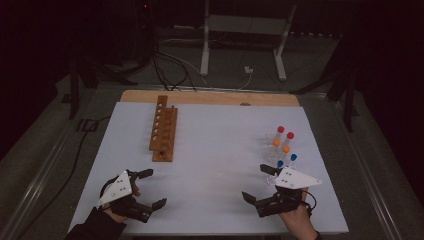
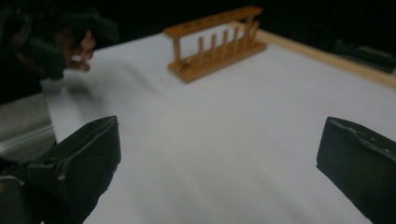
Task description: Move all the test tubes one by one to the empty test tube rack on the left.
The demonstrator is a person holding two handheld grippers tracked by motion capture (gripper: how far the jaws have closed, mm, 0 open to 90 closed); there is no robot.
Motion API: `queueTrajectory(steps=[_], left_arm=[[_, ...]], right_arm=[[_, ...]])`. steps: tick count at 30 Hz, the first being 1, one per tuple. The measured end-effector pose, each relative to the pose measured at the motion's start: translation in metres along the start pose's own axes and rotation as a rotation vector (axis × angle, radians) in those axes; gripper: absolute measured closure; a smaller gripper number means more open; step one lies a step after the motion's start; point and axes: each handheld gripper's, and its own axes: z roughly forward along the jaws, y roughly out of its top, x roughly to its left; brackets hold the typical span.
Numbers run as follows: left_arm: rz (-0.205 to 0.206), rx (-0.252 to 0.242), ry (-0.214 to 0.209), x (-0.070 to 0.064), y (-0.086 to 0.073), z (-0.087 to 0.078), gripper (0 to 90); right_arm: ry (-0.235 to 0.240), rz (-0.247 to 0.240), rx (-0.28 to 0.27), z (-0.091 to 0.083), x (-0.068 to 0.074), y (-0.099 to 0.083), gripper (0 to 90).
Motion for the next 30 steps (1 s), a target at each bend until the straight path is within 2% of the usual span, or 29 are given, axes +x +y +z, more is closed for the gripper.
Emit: queueTrajectory(steps=[1, 3, 6, 7, 8, 9, 10, 11, 12, 14, 15, 17, 18, 19, 20, 21, 22, 24, 26, 29, 30], left_arm=[[0.000, -0.001, 0.000, 0.000, 0.000, 0.000, 0.6], [0.000, -0.003, -0.001, 0.000, 0.000, -0.001, 0.6], [0.001, -0.001, -0.001, 0.000, 0.000, -0.001, 0.6], [0.001, -0.002, -0.002, 0.000, 0.000, -0.001, 0.6], [0.000, -0.003, -0.003, 0.000, 0.000, -0.001, 0.6], [0.000, -0.002, -0.004, 0.000, 0.000, -0.001, 0.6], [0.000, -0.001, -0.004, 0.000, 0.000, -0.001, 0.6], [0.000, 0.000, -0.004, 0.000, 0.000, -0.001, 0.6], [0.001, -0.002, -0.004, 0.000, 0.000, -0.001, 0.6], [-0.001, -0.005, -0.005, 0.000, 0.000, -0.001, 0.6], [0.000, -0.003, -0.005, 0.000, 0.000, -0.001, 0.5], [-0.001, -0.006, -0.006, 0.000, 0.000, -0.002, 0.5], [-0.001, -0.007, -0.007, 0.000, 0.001, -0.002, 0.5], [-0.001, -0.007, -0.007, 0.000, 0.001, -0.002, 0.6], [-0.002, -0.007, -0.008, -0.001, 0.000, -0.002, 0.6], [-0.002, -0.006, -0.009, -0.001, 0.000, -0.002, 0.6], [-0.001, -0.007, -0.011, -0.001, 0.000, -0.002, 0.6], [-0.003, -0.009, -0.013, -0.001, 0.001, -0.002, 0.6], [-0.002, -0.007, -0.014, -0.001, 0.001, -0.002, 0.6], [-0.002, -0.007, -0.015, -0.001, 0.001, -0.002, 0.6], [-0.002, -0.007, -0.016, -0.001, 0.001, -0.002, 0.6]], right_arm=[[-0.030, 0.001, -0.011, -0.006, -0.004, 0.003, 0.0], [-0.045, 0.006, -0.014, -0.009, -0.006, 0.004, 0.0], [-0.092, 0.012, -0.024, -0.017, -0.012, 0.005, 0.0], [-0.121, 0.012, -0.035, -0.023, -0.016, 0.006, 0.2], [-0.121, 0.012, -0.035, -0.023, -0.016, 0.006, 0.2], [-0.141, 0.014, -0.036, -0.026, -0.017, 0.006, 0.2], [-0.162, 0.031, -0.047, -0.032, -0.023, 0.007, 0.2], [-0.162, 0.031, -0.047, -0.032, -0.023, 0.007, 0.2], [-0.192, 0.044, -0.054, -0.037, -0.029, 0.006, 0.2], [-0.201, 0.054, -0.054, -0.039, -0.031, 0.005, 0.2], [-0.235, 0.081, -0.044, -0.041, -0.036, 0.003, 0.1], [-0.270, 0.110, -0.045, -0.043, -0.042, -0.001, 0.1], [-0.270, 0.110, -0.045, -0.043, -0.042, -0.001, 0.1], [-0.278, 0.130, -0.045, -0.044, -0.045, -0.003, 0.0], [-0.326, 0.149, -0.032, -0.046, -0.052, -0.007, 0.0], [-0.326, 0.149, -0.032, -0.046, -0.052, -0.007, 0.0], [-0.368, 0.174, -0.029, -0.048, -0.058, -0.012, 0.1], [-0.379, 0.185, -0.026, -0.048, -0.061, -0.015, 0.1], [-0.416, 0.206, -0.017, -0.049, -0.066, -0.019, 5.7], [-0.445, 0.242, -0.004, -0.050, -0.074, -0.026, 8.5], [-0.460, 0.251, 0.002, -0.051, -0.076, -0.028, 13.1]])
